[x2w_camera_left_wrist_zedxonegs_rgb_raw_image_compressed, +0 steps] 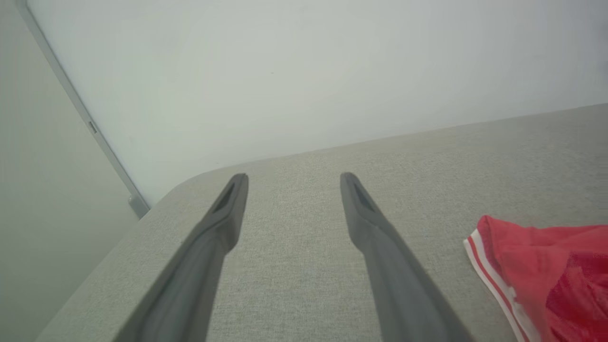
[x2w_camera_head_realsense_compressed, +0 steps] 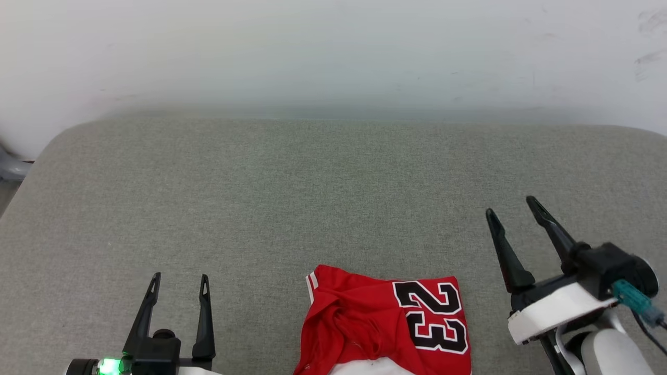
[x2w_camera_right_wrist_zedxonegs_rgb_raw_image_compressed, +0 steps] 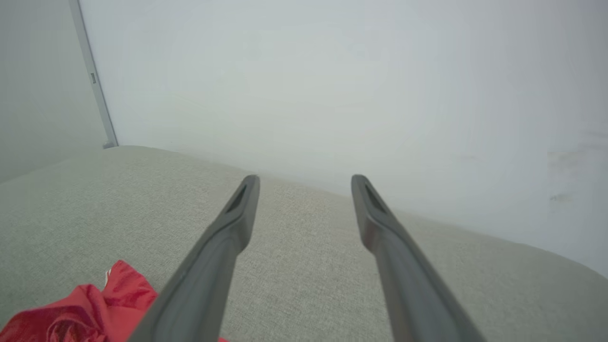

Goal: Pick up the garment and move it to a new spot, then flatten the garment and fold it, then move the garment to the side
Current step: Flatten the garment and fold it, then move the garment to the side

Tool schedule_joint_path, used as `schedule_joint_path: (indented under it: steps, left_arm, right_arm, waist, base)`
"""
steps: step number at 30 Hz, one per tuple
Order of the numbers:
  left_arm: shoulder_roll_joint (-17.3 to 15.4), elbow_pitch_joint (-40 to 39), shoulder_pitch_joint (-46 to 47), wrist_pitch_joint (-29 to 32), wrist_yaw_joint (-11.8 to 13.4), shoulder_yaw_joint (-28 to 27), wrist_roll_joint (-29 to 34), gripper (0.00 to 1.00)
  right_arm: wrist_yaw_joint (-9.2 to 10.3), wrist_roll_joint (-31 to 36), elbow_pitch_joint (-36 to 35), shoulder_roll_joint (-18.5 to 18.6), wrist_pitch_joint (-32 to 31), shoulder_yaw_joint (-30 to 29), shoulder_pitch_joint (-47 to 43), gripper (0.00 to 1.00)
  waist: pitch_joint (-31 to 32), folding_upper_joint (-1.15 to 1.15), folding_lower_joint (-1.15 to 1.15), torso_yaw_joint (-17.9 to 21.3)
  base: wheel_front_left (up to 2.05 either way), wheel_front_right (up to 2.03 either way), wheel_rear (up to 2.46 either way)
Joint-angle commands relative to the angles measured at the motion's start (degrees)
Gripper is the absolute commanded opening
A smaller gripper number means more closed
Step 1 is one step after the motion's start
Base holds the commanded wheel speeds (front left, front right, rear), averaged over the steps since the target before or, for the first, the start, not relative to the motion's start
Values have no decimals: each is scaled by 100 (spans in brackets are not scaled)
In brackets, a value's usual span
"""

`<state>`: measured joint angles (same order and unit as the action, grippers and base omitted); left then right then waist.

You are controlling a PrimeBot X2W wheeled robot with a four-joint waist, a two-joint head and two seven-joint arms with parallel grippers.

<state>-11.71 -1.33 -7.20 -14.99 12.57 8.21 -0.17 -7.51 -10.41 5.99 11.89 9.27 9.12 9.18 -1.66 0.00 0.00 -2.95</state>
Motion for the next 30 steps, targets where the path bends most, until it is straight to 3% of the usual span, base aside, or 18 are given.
schedule_joint_path:
  steps: [1, 5, 9, 19, 30]
  left_arm:
    - [-19, 11, -71, -26, -21, 0, 22, 100]
    - [-54, 9, -89, -26, -31, 25, 21, 100]
    - [-81, 38, -124, -26, -34, 50, 5, 100]
    - [-91, 71, -198, -26, -25, 124, -27, 100]
    - [-114, 89, -255, -26, -17, 129, -70, 100]
  right_arm:
    - [6, 75, -41, -212, 112, -188, -210, 100]
    - [5, 343, -180, -653, 311, -641, -661, 100]
    - [5, 408, -309, -839, 419, -838, -1070, 100]
    - [5, 113, -475, -914, 508, -970, -1535, 100]
    - [5, 151, -498, -916, 537, -945, -1441, 100]
  waist:
    - [30, 0, 0, 21]
    - [95, 0, 0, 50]
    - [178, 0, 0, 61]
    - [249, 0, 0, 86]
    - [249, 0, 0, 65]
  base:
    - [0, 0, 0]
    - [0, 0, 0]
    - [0, 0, 0]
    - [0, 0, 0]
    - [0, 0, 0]
